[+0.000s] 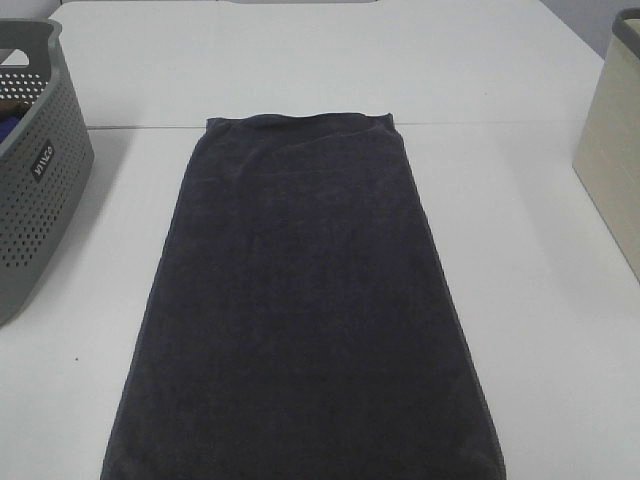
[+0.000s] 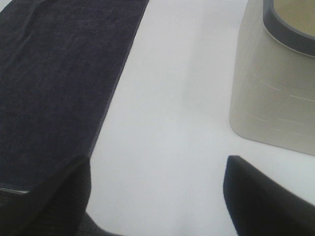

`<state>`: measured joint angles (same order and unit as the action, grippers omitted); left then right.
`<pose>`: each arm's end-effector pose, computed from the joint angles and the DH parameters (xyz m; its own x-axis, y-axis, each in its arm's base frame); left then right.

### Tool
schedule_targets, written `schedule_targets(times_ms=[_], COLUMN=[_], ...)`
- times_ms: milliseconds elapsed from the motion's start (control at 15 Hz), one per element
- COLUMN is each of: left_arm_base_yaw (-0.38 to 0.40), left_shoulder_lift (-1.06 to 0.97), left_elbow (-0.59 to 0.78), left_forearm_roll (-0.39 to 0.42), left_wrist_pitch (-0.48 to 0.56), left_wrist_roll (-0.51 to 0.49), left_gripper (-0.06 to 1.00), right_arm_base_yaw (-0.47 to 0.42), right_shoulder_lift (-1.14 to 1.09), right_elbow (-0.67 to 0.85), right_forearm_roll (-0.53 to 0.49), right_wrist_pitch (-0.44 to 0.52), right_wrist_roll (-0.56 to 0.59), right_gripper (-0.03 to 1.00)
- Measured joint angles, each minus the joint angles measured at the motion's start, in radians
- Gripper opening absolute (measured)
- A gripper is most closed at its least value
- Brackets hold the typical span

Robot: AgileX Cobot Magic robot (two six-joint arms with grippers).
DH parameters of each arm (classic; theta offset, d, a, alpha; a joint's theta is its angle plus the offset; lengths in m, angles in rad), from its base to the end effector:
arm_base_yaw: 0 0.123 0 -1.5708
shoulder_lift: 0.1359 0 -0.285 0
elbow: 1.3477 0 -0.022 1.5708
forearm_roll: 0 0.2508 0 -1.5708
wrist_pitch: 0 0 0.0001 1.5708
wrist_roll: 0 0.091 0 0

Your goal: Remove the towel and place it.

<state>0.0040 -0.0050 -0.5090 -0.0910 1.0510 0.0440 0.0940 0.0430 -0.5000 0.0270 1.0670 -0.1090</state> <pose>-0.0064 -0.0072 0.2808 -0.4333 -0.0030 -0.9013 0.0665 0.9972 -0.0353 0.0013 0.0023 0.2769 -0.4837 -0.1418 -0.8636 -0.1613 0.9843 -0.0713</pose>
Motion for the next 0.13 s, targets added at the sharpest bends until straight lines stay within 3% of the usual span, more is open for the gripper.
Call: schedule_targets(times_ms=[133], left_arm_base_yaw=[0.0], left_shoulder_lift=[0.0], left_elbow=[0.0], left_forearm_roll=[-0.005], left_wrist_pitch=[0.0], left_wrist_roll=[0.0], left_gripper=[0.81], right_arm_base_yaw=[0.0], right_shoulder_lift=[0.0], right_elbow=[0.0], right_forearm_roll=[0.0], right_wrist_pitch=[0.0], right_wrist_roll=[0.0], right_gripper=[0.73])
